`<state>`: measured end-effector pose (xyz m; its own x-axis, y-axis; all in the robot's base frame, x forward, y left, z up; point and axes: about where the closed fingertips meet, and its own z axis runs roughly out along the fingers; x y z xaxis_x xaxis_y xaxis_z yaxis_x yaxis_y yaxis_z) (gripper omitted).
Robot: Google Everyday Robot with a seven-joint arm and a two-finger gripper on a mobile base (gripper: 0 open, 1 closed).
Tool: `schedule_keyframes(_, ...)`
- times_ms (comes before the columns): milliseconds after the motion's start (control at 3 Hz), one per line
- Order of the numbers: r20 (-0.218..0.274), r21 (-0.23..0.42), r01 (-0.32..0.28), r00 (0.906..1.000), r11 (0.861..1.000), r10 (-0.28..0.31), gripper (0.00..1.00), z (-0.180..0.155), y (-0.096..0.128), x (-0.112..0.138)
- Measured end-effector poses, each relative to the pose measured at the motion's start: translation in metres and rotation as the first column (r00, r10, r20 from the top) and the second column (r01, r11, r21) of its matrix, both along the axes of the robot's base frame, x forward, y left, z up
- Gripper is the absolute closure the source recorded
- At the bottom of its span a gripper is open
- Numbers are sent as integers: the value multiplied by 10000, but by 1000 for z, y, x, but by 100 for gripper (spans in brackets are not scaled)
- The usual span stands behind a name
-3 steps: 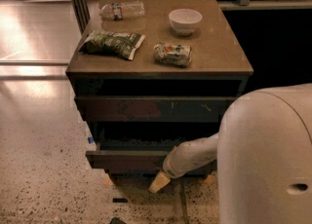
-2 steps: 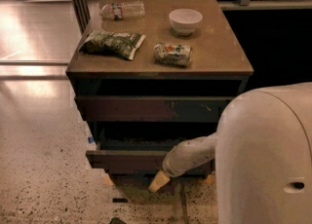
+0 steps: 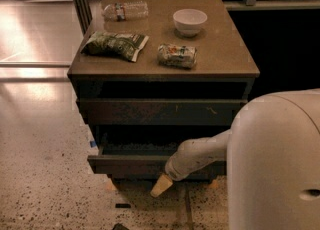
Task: Open middle drawer
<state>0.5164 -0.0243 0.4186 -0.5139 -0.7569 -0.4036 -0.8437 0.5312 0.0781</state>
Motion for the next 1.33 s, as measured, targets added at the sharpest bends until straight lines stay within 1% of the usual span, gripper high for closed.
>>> schedule_keyframes(333,-3,1,0,10000,10000,0,0,0,0,0)
schedule_keyframes(667,-109,40,18,9999,10000,-17,0,-1,-2,-8)
schedule_keyframes(1000,-199,-6,147,9997,9999,-147,0,6,-6,-19)
schedule_keyframes(1333,-200,-6,147,9997,9999,-147,0,6,-6,-19)
